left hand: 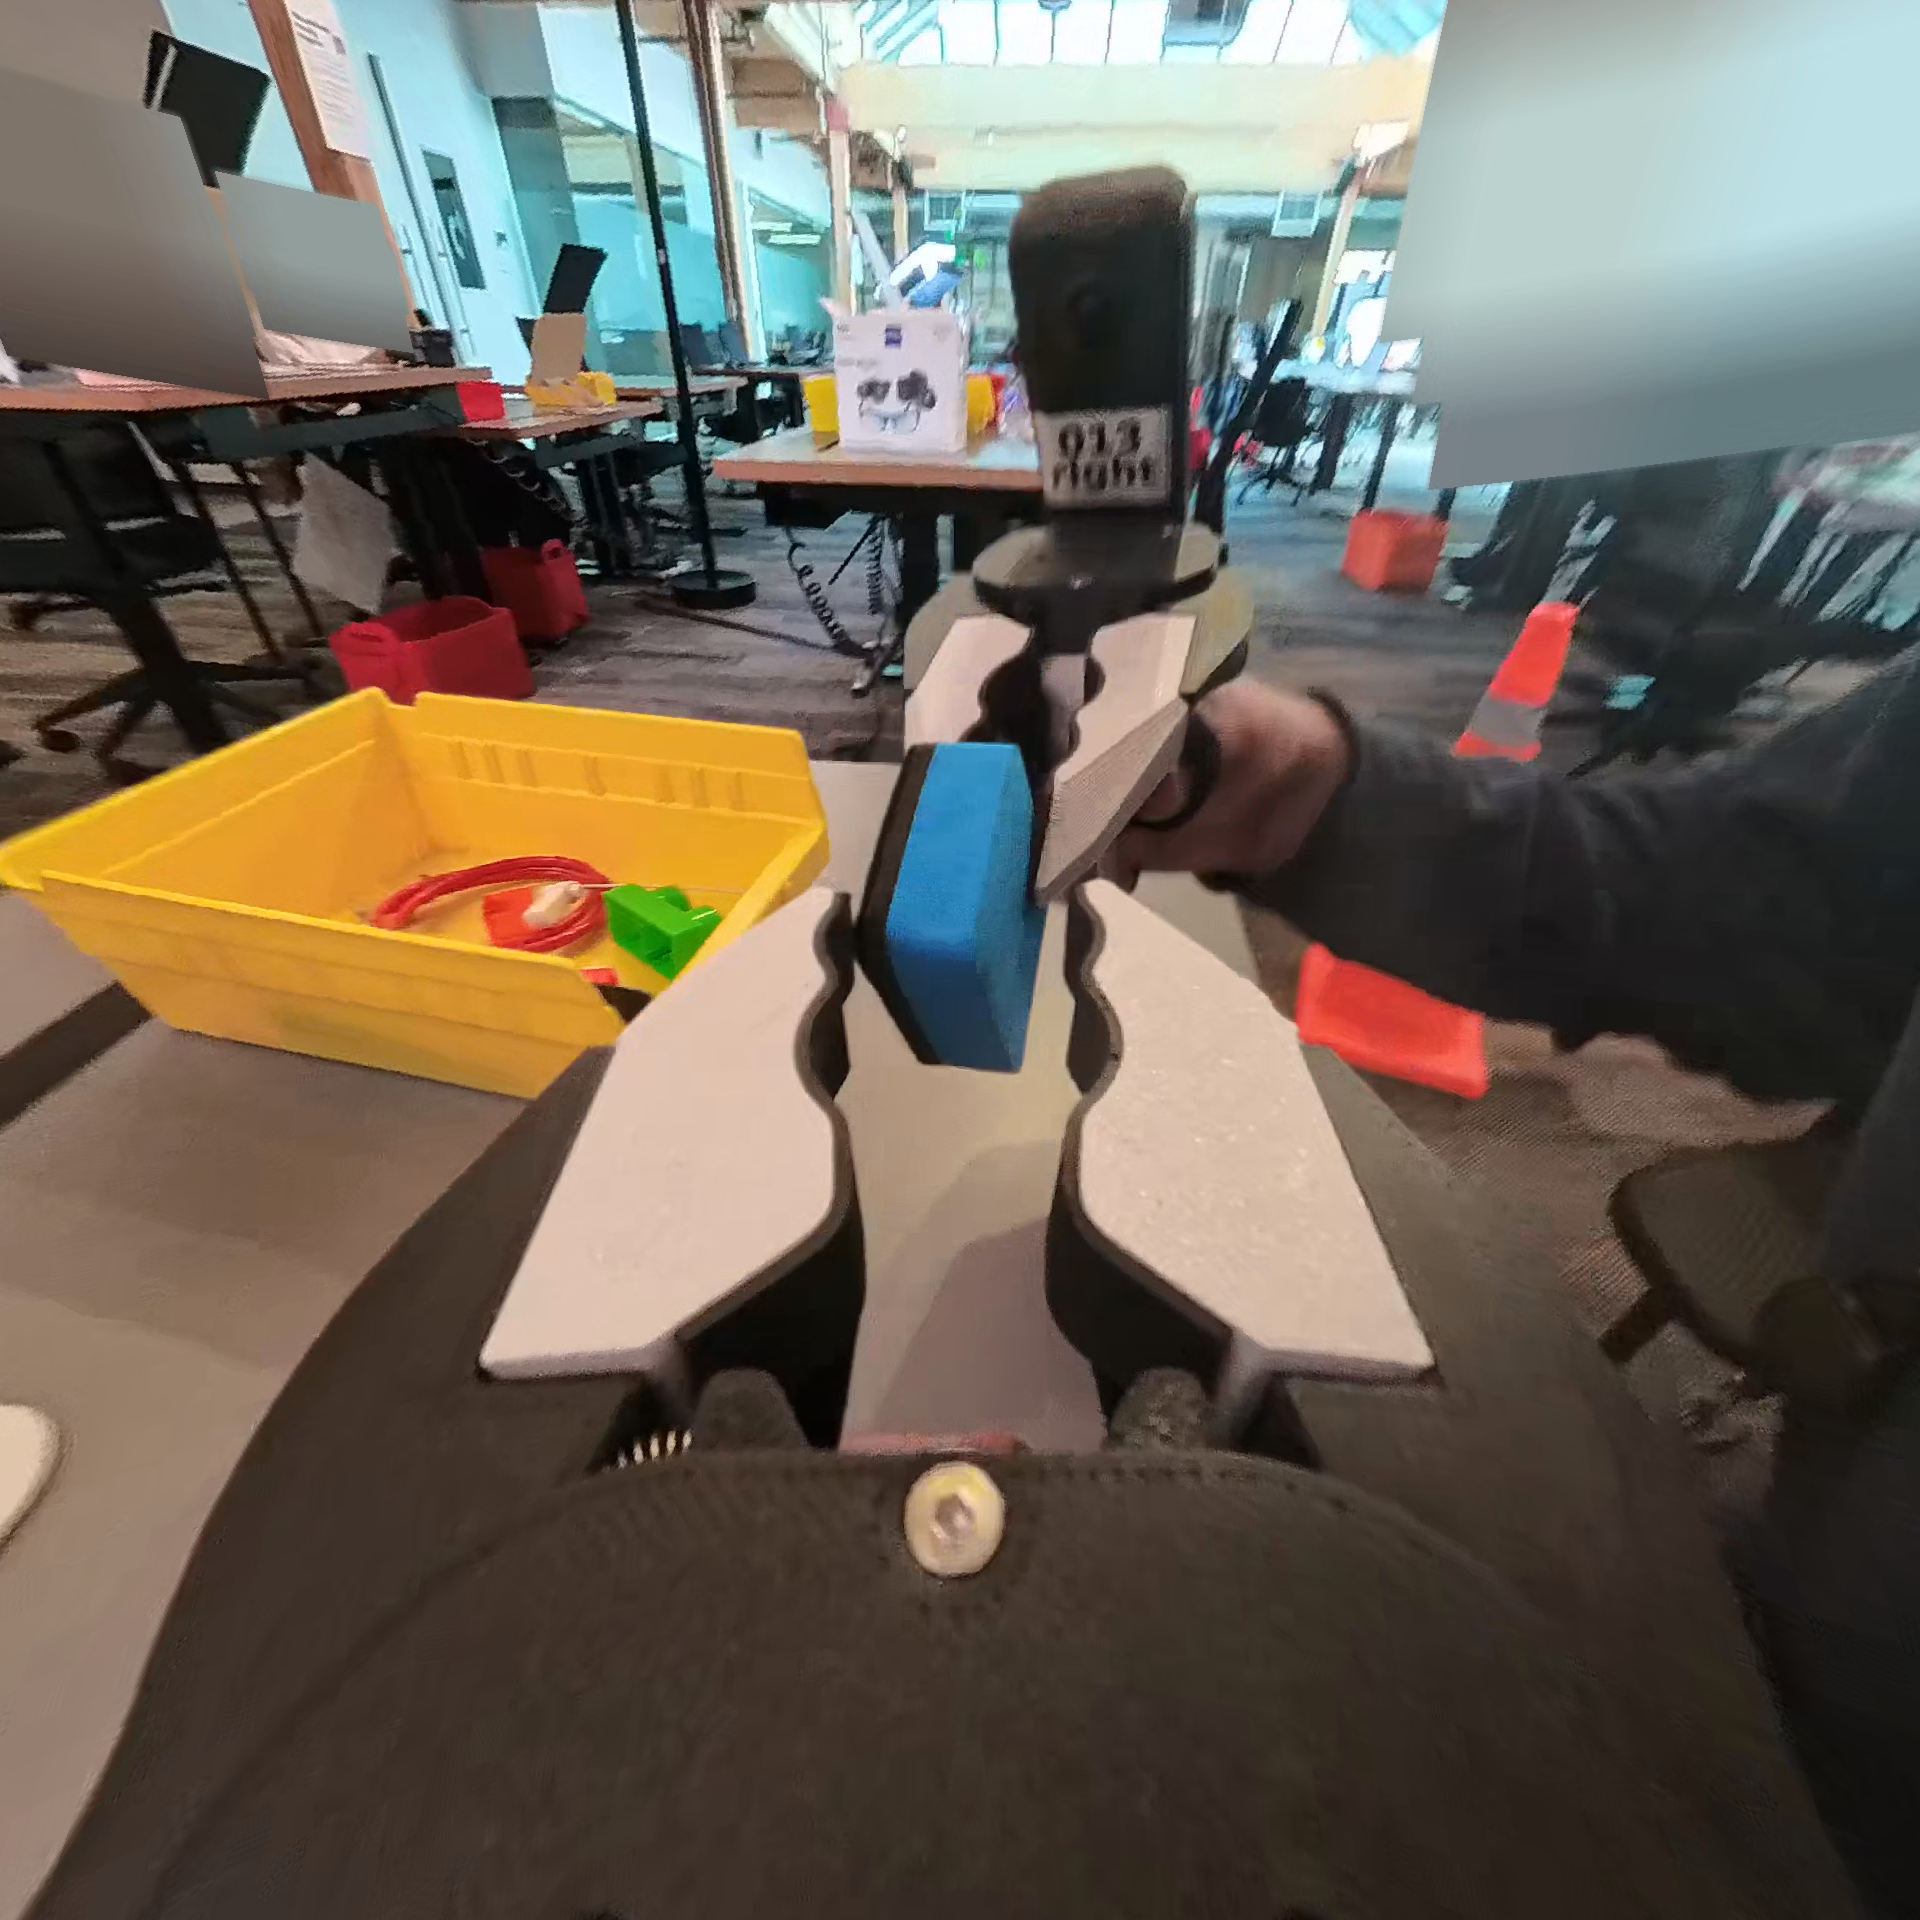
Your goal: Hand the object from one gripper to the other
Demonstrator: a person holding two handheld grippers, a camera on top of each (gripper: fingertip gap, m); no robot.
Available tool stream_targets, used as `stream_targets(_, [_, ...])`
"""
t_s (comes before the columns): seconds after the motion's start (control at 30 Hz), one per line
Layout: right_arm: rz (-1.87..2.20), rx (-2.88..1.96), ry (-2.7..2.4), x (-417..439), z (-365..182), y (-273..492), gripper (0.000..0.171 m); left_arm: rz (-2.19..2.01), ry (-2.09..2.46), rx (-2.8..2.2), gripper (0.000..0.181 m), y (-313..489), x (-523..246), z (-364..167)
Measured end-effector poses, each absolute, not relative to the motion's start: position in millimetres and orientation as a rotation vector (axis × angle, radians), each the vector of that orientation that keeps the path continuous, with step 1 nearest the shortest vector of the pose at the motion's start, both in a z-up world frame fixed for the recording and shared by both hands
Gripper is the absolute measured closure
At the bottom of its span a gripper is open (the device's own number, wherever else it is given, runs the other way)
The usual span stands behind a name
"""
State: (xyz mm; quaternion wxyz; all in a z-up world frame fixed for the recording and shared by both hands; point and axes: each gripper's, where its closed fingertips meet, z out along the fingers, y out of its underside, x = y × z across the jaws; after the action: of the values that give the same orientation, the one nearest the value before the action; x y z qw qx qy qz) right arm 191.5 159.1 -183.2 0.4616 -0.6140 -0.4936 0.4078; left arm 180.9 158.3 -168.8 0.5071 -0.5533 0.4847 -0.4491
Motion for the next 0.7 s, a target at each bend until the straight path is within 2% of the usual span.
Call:
stream_targets(0.17, [0.464,-1.531,-1.451,203,-192,176,0.154,-0.951,1.239,-1.456,0.125,166,181,-165])
stream_targets(0.23, [0.311,-1.493,-1.493,204,-189,179,0.154,-1.004,1.215,-1.588,0.103,171,186,-173])
stream_targets(0.33, [0.083,-1.403,-1.525,203,-184,181,0.154,-1.129,1.136,-1.736,0.083,177,190,-184])
stream_targets(0.5, [-0.239,-1.250,-1.560,196,-185,179,0.153,-1.388,1.004,-1.815,0.085,178,198,-187])
stream_targets(0.7, [-0.409,-1.185,-1.555,191,-190,179,0.153,-1.365,0.986,-1.800,0.112,177,204,-188])
